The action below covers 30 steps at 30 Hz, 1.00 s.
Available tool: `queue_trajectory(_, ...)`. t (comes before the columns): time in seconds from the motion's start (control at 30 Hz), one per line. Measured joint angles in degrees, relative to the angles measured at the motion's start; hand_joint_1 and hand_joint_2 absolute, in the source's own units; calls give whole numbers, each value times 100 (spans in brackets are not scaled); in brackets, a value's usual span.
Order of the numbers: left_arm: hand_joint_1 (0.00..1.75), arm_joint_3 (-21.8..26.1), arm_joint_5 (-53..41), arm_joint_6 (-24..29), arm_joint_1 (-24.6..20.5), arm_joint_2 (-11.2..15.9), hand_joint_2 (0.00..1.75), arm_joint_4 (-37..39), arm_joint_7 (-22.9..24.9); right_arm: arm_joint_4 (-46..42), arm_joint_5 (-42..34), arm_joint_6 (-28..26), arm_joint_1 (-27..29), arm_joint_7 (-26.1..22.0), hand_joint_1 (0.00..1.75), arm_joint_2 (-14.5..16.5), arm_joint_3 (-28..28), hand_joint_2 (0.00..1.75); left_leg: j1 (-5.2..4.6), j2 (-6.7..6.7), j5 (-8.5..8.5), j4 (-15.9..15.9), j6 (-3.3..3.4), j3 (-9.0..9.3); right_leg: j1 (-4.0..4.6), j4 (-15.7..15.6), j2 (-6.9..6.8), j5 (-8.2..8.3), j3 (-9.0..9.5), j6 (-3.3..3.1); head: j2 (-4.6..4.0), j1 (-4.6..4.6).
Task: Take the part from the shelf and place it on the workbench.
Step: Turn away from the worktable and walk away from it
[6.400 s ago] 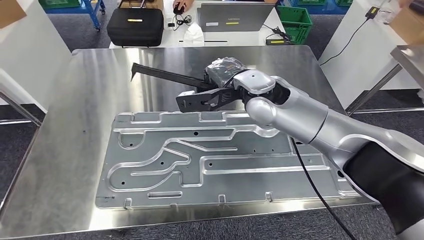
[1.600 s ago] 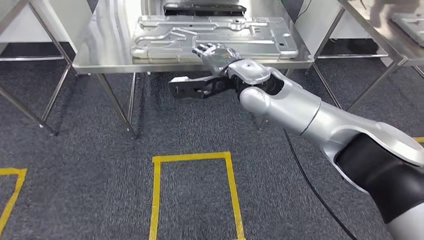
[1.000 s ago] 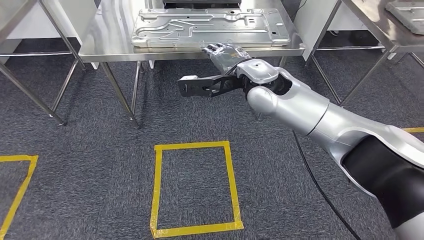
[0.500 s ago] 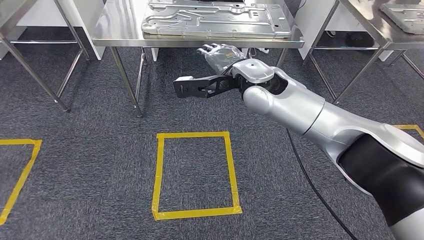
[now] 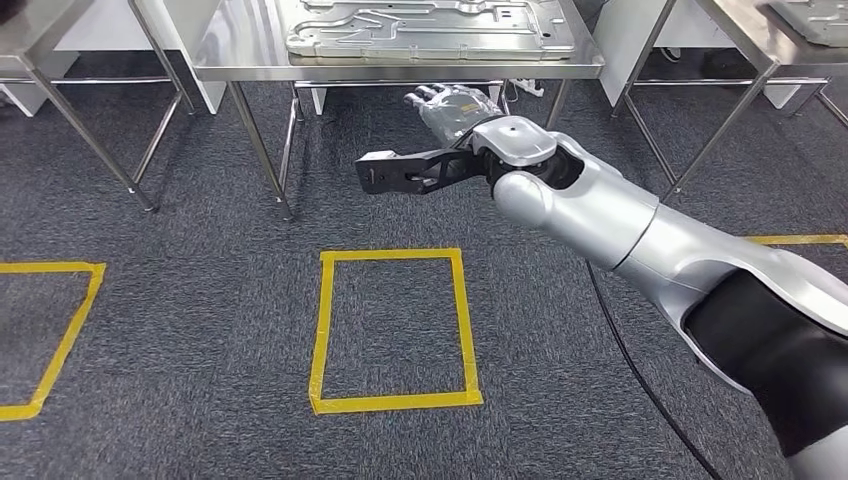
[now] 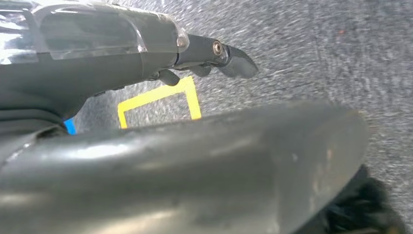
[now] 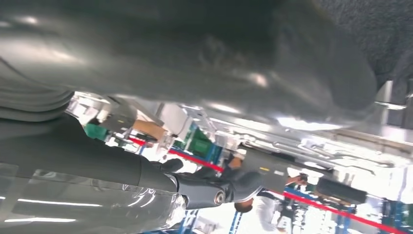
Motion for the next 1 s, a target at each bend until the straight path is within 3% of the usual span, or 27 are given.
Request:
queue_trajectory(0.03, 0, 0, 0, 0, 6, 1, 0, 0, 0, 0, 0, 2, 15, 0, 0, 4, 11, 0, 0, 5, -121, 316, -21, -90, 4, 10, -49, 26, -44, 3, 0, -32)
queue_trajectory(0.1, 0, 0, 0, 0, 20, 3, 0, 1, 0, 0, -1, 3, 40, -1, 0, 11, 31, 0, 1, 43, -53, 497, -57, -37, 2, 55, -151, 60, -134, 14, 0, -89)
queue_trajectory(0.13, 0, 0, 0, 0, 26, 5, 0, 1, 0, 0, 0, 3, 45, -1, 0, 14, 36, 0, 1, 106, 87, 274, -67, 152, -3, 94, -204, 62, -173, 27, 0, -112)
queue_trajectory(0.2, 0, 0, 0, 0, 26, 12, 0, 2, 0, -1, 3, 2, 35, -2, 0, 14, 40, 0, -29, 398, 255, -425, -58, 625, 5, 199, -309, 32, -242, 75, 0, -147)
queue_trajectory(0.27, 0, 0, 0, 0, 23, 18, 0, 2, 0, 2, 10, -1, 23, -6, 0, 17, 41, 0, -75, 609, 255, -800, 25, 835, 36, 286, -411, -2, -278, 126, 0, -148)
queue_trajectory(0.33, 0, 0, 0, 0, 24, 22, 0, 2, 0, 6, 25, -3, 17, -15, 0, 33, 44, 0, -84, 521, 253, -836, 137, 812, 52, 320, -533, -16, -283, 157, 0, -126)
queue_trajectory(0.37, 0, 0, 0, 0, 24, 24, 0, 2, 0, 7, 32, -5, 14, -20, 0, 41, 45, 0, -72, 439, 261, -854, 182, 800, 43, 348, -515, -52, -294, 185, 0, -119)
queue_trajectory(0.43, 0, 0, -1, 0, 21, 26, 0, 2, 0, 12, 40, -12, 11, -25, 0, 40, 44, 0, -45, 282, 310, -873, 260, 764, 0, 629, -251, -285, -402, 259, 0, -91)
queue_trajectory(0.5, 0, 0, -5, 0, 16, 26, 0, 1, 0, 20, 45, -17, 30, -26, 0, 19, 50, 0, -38, 120, 358, -873, 313, 712, -48, 1316, 68, -683, -673, 321, 0, -56)
queue_trajectory(0.53, 0, 0, -11, 0, 17, 26, 0, 1, 1, 25, 46, -17, 51, -26, 0, 7, 55, 0, -38, 29, 382, -872, 326, 689, -59, 1664, 127, -831, -811, 335, 0, -43)
queue_trajectory(0.57, 0, 0, -17, 0, 22, 27, 0, 2, 2, 31, 48, -18, 74, -26, 0, -2, 61, 0, -40, -64, 404, -871, 329, 668, -63, 1870, 149, -878, -892, 334, 0, -28)
queue_trajectory(0.6, 0, 0, -23, 0, 28, 30, 0, 2, 5, 38, 50, -20, 89, -28, 0, -8, 64, 0, -43, -156, 426, -870, 326, 652, -63, 1875, 163, -809, -889, 318, 0, -8)
queue_trajectory(0.67, 0, 0, -29, 3, 33, 37, 0, 2, 17, 45, 56, -28, 89, -38, 0, -7, 63, 0, -54, -330, 466, -870, 312, 633, -55, 1305, 274, -403, -631, 235, 0, 49)
queue_trajectory(0.73, 0, 0, -34, 7, 28, 36, 0, 2, 34, 48, 61, -43, 65, -50, 0, -6, 60, 0, -48, -479, 516, -876, 269, 601, -46, 639, 529, -83, -337, 128, 0, 64)
queue_trajectory(0.8, 0, 0, -40, 8, 29, 30, 0, 2, 47, 52, 65, -51, 46, -56, 0, -6, 59, 0, -6, -604, 579, -889, 190, 542, -24, 407, 634, -26, -254, 75, 0, 84)
queue_trajectory(0.87, 0, -1, -46, 4, 44, 28, 0, 1, 55, 52, 74, -54, 29, -64, 0, 3, 58, 0, 11, -672, 630, -911, 114, 490, -18, 272, 490, 10, -216, 69, 0, 132)
queue_trajectory(0.93, 0, -2, -55, 3, 56, 28, 0, 1, 58, 49, 88, -54, 14, -71, 0, 28, 58, 0, -31, -364, 488, -752, 69, 368, -43, 90, 331, 87, -165, 53, 0, 89)
queue_trajectory(1.0, 0, -2, -73, 4, 52, 28, 0, 1, 60, 53, 101, -50, 17, -74, 0, 36, 61, 0, -36, -1, 124, -183, 34, 105, -53, 21, 189, 148, -174, 38, 0, 6)
